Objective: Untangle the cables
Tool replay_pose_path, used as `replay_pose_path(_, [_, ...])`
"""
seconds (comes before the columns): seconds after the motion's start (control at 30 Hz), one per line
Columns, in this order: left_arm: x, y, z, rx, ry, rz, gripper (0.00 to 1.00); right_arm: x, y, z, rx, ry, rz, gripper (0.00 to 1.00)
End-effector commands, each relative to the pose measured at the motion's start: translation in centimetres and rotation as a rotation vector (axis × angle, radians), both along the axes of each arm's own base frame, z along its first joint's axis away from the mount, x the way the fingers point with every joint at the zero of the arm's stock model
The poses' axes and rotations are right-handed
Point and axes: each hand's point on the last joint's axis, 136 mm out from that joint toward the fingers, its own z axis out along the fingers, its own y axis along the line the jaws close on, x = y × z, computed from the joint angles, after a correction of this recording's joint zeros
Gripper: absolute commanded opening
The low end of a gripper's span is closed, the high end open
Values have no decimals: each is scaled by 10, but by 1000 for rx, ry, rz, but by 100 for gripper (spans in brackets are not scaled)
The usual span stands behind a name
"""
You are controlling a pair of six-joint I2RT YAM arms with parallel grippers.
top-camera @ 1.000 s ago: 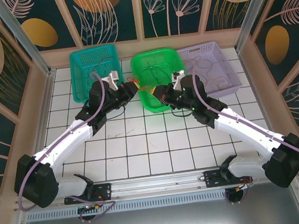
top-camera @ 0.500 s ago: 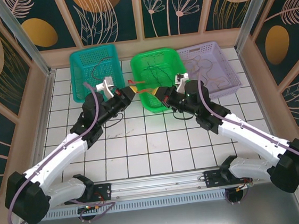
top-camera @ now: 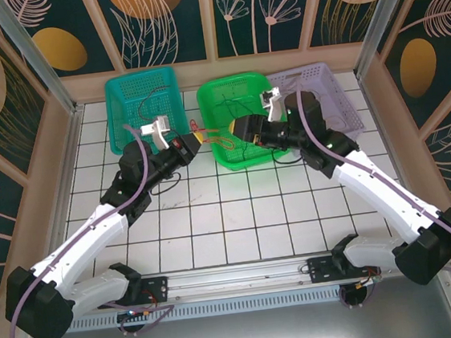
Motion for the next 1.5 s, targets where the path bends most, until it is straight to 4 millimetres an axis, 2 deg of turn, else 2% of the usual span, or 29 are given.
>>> replay_pose_path(0.0, [-6, -11, 9, 46, -62, -93, 0, -18, 3, -6, -148, -113, 153, 52])
replay_pose_path(0.1, [-4, -13, 4, 90, -52, -103, 0, -20, 9, 12, -155, -197, 159, 62])
replay_pose_path(0.2, [-1, -11, 1, 124, -53, -86, 0, -11, 15, 31, -70, -115, 106, 63])
replay_pose_path(0.3, [11, 1, -4, 189, -49, 3, 0, -1, 16, 31, 56, 166, -52, 64])
replay_pose_path(0.43, [24, 22, 2, 240, -114, 143, 0, -8, 28, 26, 358, 553, -188, 66])
replay_pose_path(0.53, [27, 23, 5, 262, -161, 169, 0, -11, 41, 17, 551, 793, -252, 65])
replay_pose_path(0.63, [25, 23, 3, 299, -211, 186, 0, -7, 54, 19, 723, 929, -289, 65])
replay_pose_path(0.7, [23, 24, -1, 324, -235, 195, 0, -3, 60, 21, 766, 976, -311, 63])
replay_pose_path(0.9, [20, 24, -5, 364, -281, 193, 0, 6, 68, 17, 827, 1044, -365, 53])
replay_pose_path(1.0, [18, 22, -5, 358, -292, 184, 0, 5, 74, 7, 820, 1082, -369, 34])
replay_pose_path(1.07, [17, 20, -3, 351, -300, 178, 0, 7, 75, -3, 808, 1092, -382, 25])
replay_pose_path(1.13, [16, 18, 1, 340, -312, 170, 0, 10, 74, -16, 796, 1102, -396, 18])
replay_pose_path(1.23, [13, 18, 12, 309, -326, 168, 0, 15, 68, -35, 752, 1097, -416, 0])
replay_pose_path(1.37, [5, 17, 37, 240, -348, 152, 0, 24, 50, -57, 650, 1013, -445, 0])
replay_pose_path(1.47, [-8, 5, 55, 168, -338, 58, 0, 51, 21, -49, 552, 776, -458, 0])
